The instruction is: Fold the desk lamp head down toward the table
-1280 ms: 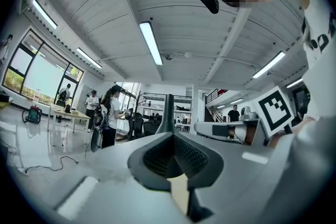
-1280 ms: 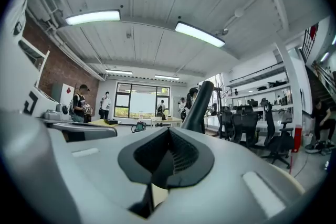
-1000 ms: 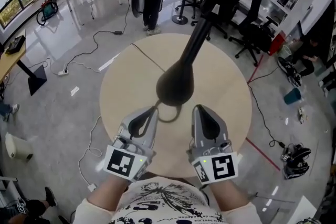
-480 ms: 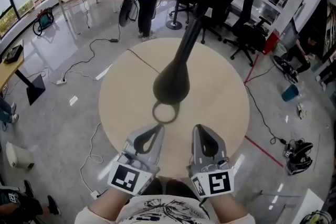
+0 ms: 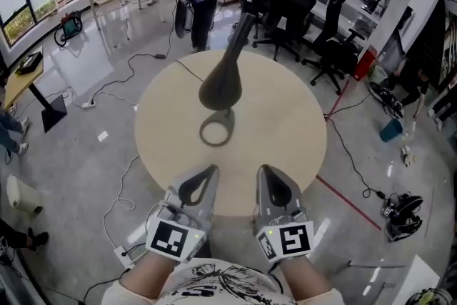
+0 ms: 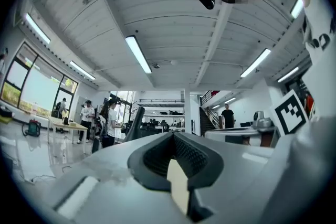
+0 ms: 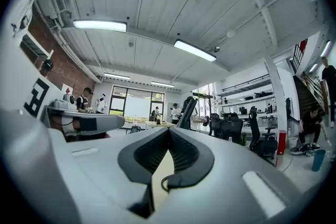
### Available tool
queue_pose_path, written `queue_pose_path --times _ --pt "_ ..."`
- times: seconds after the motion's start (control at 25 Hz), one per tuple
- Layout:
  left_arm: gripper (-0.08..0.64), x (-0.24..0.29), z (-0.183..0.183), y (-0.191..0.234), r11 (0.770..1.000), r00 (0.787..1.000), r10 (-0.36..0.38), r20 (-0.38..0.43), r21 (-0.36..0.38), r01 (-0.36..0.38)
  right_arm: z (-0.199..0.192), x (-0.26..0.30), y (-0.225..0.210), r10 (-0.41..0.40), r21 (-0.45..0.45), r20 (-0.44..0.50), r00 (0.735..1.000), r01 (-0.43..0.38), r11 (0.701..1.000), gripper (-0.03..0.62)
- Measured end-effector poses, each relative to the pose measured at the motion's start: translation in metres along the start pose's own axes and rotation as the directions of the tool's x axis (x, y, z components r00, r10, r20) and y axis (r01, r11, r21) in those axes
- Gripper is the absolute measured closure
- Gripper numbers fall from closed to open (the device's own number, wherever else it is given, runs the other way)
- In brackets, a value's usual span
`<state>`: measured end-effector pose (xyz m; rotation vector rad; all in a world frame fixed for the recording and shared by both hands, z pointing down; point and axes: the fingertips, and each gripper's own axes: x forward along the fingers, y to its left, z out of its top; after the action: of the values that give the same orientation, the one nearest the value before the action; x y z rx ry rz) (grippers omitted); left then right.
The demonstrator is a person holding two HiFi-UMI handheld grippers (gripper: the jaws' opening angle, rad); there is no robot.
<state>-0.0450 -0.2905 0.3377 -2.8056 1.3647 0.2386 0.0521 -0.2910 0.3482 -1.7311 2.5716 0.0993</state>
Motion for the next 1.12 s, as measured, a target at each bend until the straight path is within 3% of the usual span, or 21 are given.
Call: queue_pose_path --times 0.48,0.8,1.12 --pt "0.554 -0.137 -0.017 -0.152 0.985 0.985 0.174 -0.004 0.000 -0.174 -0.016 -0.182 0.033 0.161 -0.045 -0.045 0.986 -0.163 0.986 0.583" --pt "0.554 -0.195 -0.024 -0.226 0.984 0.982 0.179 -0.055 0.021 -0.178 -0.014 -0.278 0.046 0.187 -0.026 -0.072 0.980 -0.189 0.982 0.583" --pt "0.554 -0.229 -0.010 -0.247 0.987 0.986 0.161 -0.051 0.004 -0.161 0.004 -0.316 0.064 0.163 -0.053 -0.046 0.986 -0.166 0.985 0.584"
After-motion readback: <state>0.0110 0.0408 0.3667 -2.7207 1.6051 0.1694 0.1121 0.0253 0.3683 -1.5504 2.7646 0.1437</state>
